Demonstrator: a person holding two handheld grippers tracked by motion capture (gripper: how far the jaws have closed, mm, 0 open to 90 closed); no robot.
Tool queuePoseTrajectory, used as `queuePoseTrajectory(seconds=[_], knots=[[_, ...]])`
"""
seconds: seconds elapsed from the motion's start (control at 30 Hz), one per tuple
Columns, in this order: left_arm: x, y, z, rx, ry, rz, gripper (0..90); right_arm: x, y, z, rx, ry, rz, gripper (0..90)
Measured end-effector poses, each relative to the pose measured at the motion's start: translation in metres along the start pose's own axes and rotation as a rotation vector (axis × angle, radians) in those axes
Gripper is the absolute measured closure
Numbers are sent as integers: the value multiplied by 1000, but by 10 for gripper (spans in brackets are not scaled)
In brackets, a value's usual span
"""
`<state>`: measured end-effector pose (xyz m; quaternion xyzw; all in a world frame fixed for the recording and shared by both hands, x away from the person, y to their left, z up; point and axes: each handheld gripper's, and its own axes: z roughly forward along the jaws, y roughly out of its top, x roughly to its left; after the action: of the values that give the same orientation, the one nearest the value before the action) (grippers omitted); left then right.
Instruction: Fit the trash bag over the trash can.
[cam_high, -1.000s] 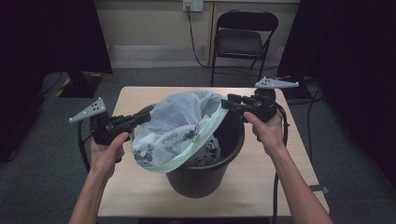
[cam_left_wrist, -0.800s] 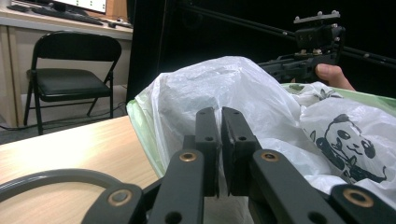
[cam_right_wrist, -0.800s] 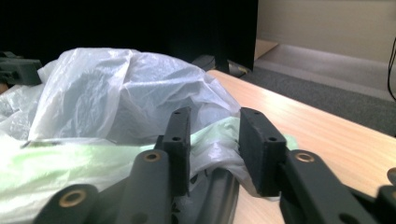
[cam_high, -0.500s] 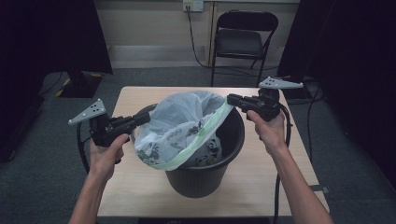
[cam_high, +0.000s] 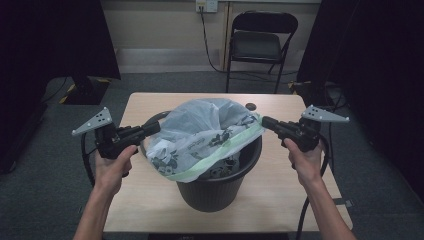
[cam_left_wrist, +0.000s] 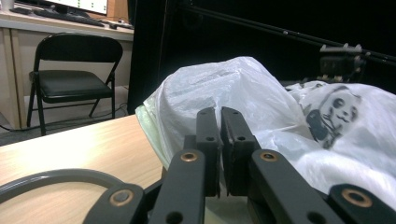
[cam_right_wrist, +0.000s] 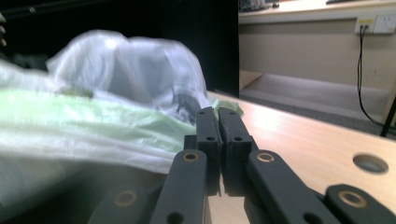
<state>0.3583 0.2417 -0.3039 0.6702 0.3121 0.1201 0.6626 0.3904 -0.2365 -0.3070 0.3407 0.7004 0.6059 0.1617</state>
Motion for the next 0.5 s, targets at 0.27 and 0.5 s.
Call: queuePoseTrajectory(seconds=[0.27, 0.5], knots=[[2, 7, 5, 38, 41, 18, 797, 1, -22, 17, 58, 10, -18, 856], [8, 15, 22, 56, 58, 58, 552, 1, -6, 14, 17, -50, -28, 669]])
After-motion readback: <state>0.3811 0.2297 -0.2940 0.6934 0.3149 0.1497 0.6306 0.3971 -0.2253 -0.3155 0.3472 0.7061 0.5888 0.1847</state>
